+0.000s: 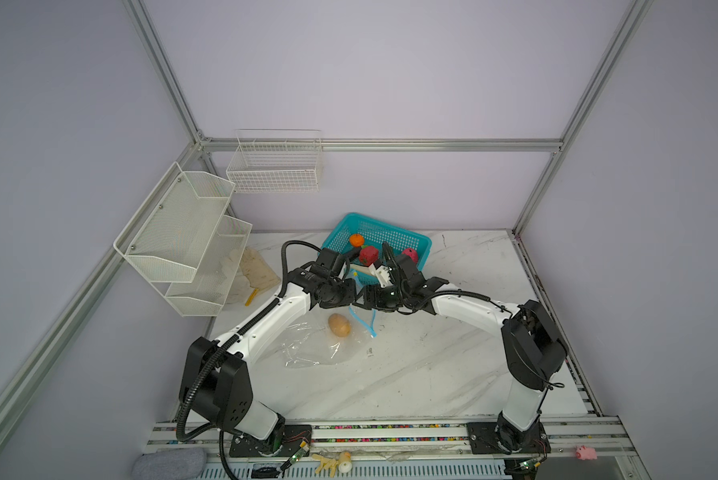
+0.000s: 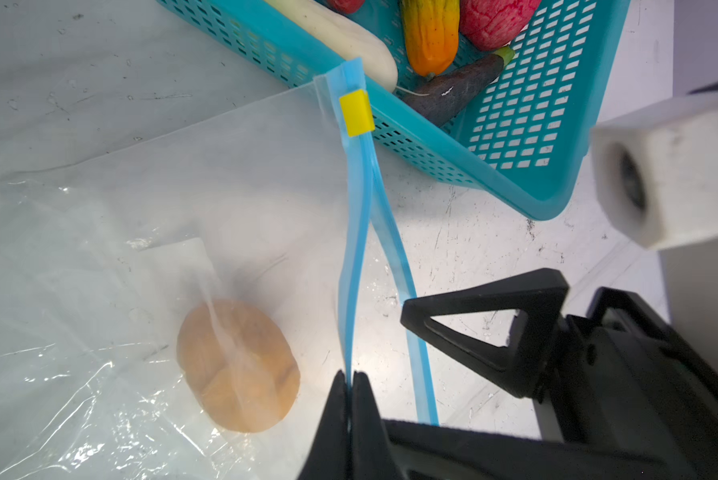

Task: Place the food in the zip-top bag and seal the zipper
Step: 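Open the right gripper to drop the mango into the bag, then raise the right gripper back over the basket toward the green cucumber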

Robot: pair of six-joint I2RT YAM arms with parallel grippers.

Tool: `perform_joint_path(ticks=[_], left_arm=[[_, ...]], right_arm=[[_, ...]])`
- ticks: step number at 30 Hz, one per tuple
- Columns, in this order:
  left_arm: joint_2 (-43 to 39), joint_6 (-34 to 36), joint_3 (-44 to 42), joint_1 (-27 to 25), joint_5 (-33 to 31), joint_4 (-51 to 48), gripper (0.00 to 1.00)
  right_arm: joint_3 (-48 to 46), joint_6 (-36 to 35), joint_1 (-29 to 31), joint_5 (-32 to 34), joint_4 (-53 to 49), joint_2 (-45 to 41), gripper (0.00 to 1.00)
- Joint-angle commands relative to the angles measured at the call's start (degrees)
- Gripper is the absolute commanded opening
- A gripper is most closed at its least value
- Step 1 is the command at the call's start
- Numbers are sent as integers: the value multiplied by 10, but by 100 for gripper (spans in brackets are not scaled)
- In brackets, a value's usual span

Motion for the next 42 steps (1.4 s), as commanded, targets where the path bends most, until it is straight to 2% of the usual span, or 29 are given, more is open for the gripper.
perform_joint_path(ticks=[1,6,11,15,21,26,36,42], left_arm=[[-15,-2,2,-2,3,14,0],[-16,0,0,-2,1,15,0],[-20,-1,-1,-2,4,16,0],[-18,-1,-1,-2,3,15,0],[-11,2,9,-2,6,12,0],[-3,0,17,-2,17,11,0],[-6,-5,21,-3,16,6,0],[-2,-6,21,-3,14,5,0]], right_arm=[[17,-3,4,27,-24,-29,72],[32,-24,4,66,-60,-47,71],[77,-74,0,168,-112,-47,70],[129,-123,-11,254,-148,-20,69],[194,-173,-47,315,-192,34,66],[234,-196,-76,337,-199,83,65],[336,-230,-88,396,-225,203,62],[396,-238,-91,405,-246,265,61]])
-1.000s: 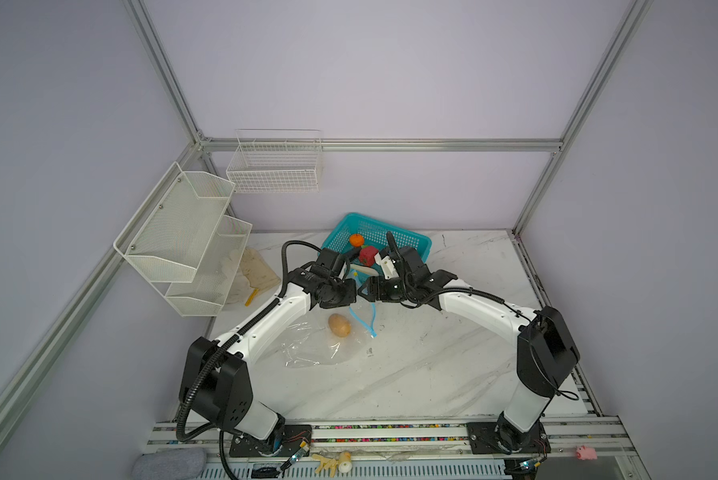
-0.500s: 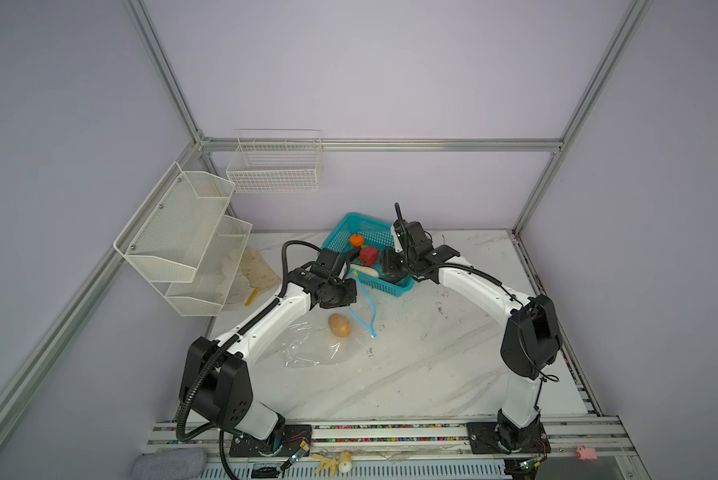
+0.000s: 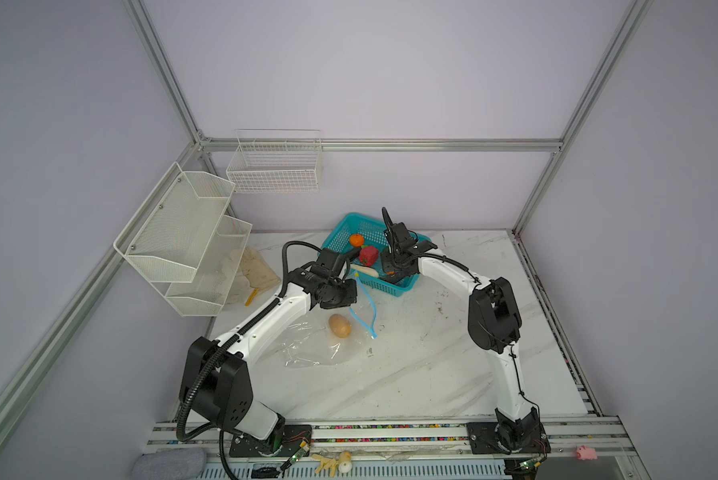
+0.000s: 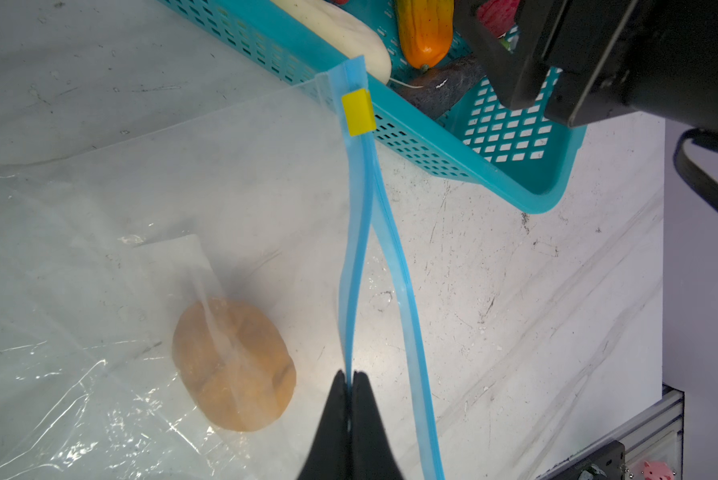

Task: Place the food in the zip-top bag and seal the zipper
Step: 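Raise the right gripper back over the basket toward the green cucumber, then grasp the green cucumber with the right gripper and lift it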

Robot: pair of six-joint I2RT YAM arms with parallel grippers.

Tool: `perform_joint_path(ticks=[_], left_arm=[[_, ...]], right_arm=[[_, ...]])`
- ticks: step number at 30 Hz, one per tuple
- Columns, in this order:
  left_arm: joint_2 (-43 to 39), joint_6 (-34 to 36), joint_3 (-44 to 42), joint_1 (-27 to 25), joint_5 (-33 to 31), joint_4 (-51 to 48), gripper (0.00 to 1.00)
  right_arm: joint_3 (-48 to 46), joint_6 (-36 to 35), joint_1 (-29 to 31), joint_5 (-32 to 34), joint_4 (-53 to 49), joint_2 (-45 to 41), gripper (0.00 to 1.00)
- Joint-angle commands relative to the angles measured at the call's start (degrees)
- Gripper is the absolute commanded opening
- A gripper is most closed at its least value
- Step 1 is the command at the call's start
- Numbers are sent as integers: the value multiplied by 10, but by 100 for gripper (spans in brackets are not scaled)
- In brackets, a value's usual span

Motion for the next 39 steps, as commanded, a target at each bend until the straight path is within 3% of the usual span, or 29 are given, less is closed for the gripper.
perform_joint_path(ticks=[1,20,32,39], left_arm=[[-2,-5,21,-2,4,6,0],[13,-2,28,-2,12,6,0],[21,-1,33,-2,15,7,0],[25,0,39,-2,17,7,0]], right_arm=[[37,-14,-5,22,-33,26,61],[205,-21,-20,36,-73,168,62],[244,-18,-33,13,-67,211,60],[253,-22,-35,6,-61,218,54]])
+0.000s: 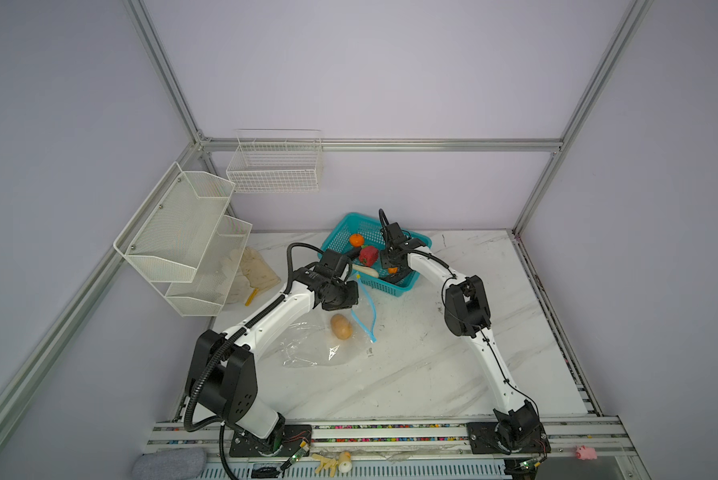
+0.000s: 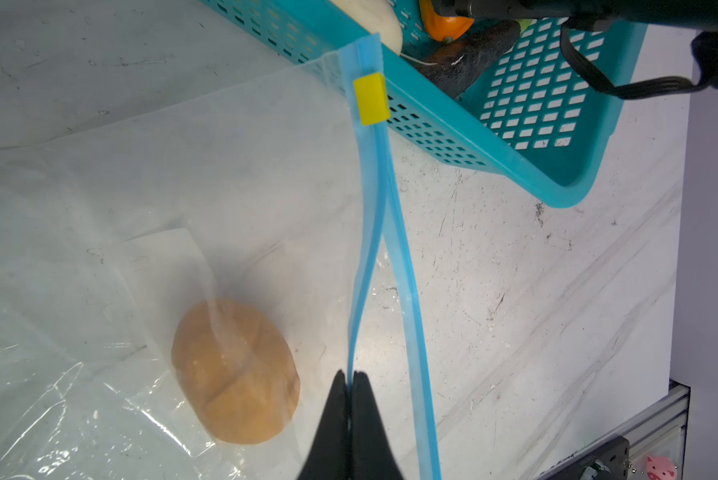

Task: Place the food in the zip-top bag and seal the zipper
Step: 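Grasp the green cucumber with the right gripper and lift it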

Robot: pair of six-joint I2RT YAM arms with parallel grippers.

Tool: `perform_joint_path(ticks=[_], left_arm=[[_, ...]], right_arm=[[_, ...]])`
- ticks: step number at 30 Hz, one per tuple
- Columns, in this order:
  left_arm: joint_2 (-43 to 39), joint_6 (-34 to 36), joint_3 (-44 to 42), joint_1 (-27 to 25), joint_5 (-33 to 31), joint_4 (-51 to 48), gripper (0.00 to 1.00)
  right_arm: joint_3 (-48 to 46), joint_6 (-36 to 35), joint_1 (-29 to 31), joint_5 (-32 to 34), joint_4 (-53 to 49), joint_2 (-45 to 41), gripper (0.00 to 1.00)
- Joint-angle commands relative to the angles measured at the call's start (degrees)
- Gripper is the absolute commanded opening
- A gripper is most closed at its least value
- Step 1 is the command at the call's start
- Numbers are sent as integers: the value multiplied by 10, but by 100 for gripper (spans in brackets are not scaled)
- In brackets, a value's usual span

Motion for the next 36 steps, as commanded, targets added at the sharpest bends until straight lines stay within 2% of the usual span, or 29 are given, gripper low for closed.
perform_joint_path(ticks=[1,11,30,36], left_arm=[[-1,1,40,-2,6,6,0],[-2,1,39,-2,5,4,0],[3,-1,39,-2,4,9,0],[-1,-2,36,-2,4,10,0]], right_arm=[[15,-5,-4,0,-6,7,54],[24,-1,-6,-2,-3,-1,48],[13,-3,-7,6,-7,-58,47],[-8,-2,-7,-16,-9,-90,47]])
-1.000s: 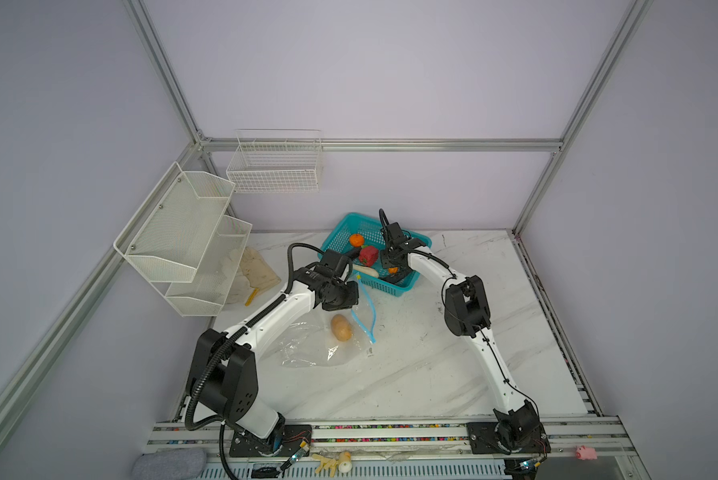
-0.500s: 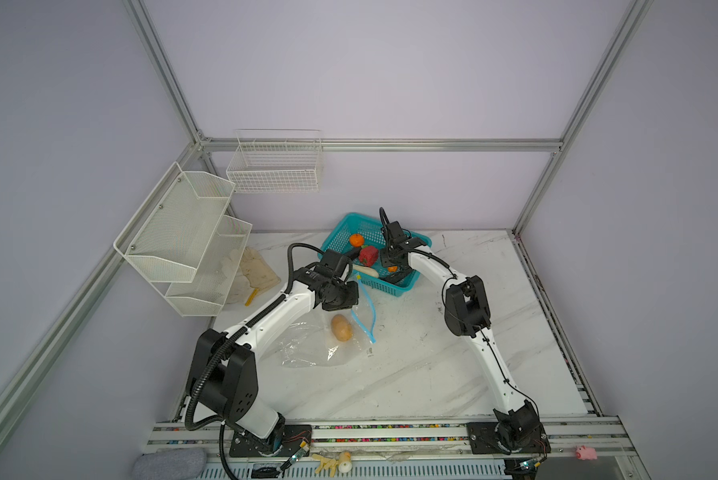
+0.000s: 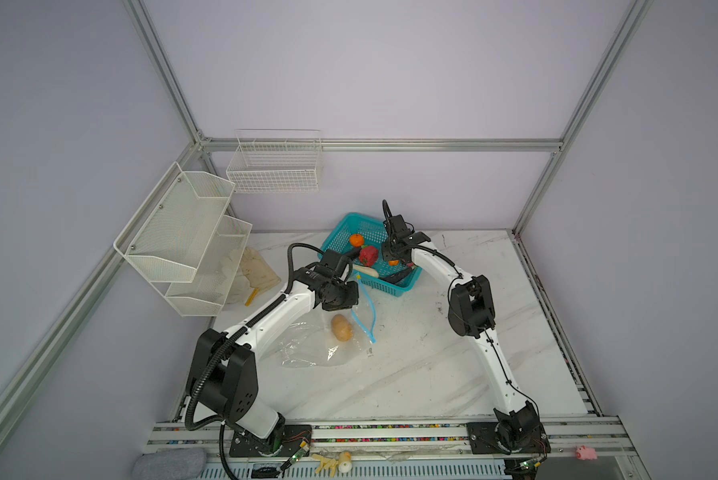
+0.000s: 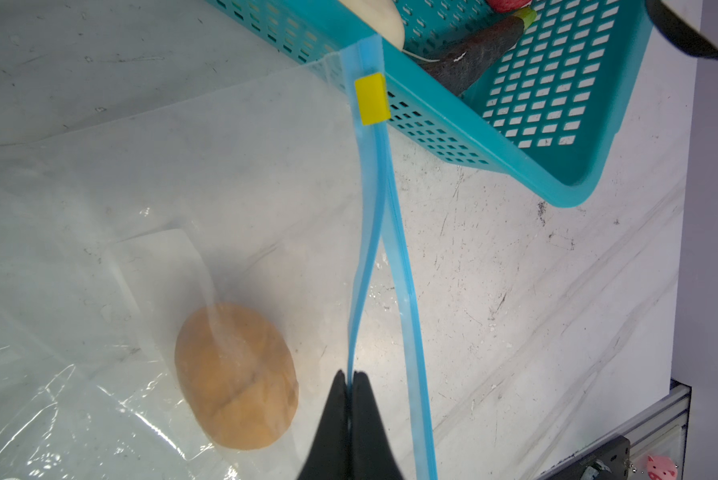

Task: Place the food in the zip-top bag and seal the zipper
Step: 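Grasp the green cucumber with the right gripper and lift it, then carry the cucumber with the right gripper over the bag mouth beside the left gripper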

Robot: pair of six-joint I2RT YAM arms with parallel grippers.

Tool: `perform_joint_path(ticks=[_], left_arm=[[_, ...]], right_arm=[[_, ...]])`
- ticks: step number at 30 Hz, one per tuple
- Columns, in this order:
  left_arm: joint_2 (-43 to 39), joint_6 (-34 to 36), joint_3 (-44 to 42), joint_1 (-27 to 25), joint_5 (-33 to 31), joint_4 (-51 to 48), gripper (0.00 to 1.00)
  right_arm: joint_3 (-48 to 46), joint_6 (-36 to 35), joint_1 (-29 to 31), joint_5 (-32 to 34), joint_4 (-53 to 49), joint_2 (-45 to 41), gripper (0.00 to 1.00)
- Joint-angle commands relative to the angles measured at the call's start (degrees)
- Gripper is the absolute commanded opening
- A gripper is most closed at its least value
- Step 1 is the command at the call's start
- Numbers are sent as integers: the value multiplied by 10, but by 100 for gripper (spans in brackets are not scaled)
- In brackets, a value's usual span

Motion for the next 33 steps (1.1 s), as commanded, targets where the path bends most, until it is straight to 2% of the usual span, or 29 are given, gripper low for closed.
perform_joint_path(ticks=[1,11,24,33], left_arm=[[-5,-3,35,-2,2,11,0],[-4,-6,29,-2,13,18,0],[2,-1,37,-2,24,22,0],[1,-2,39,-3,24,24,0]], right_arm=[[-19,-1,-2,-13,-8,-55,47],[-122,3,-3,-63,-5,-160,47],[-405,40,3,-177,12,-397,48],[-504,37,20,-264,-16,-476,48]])
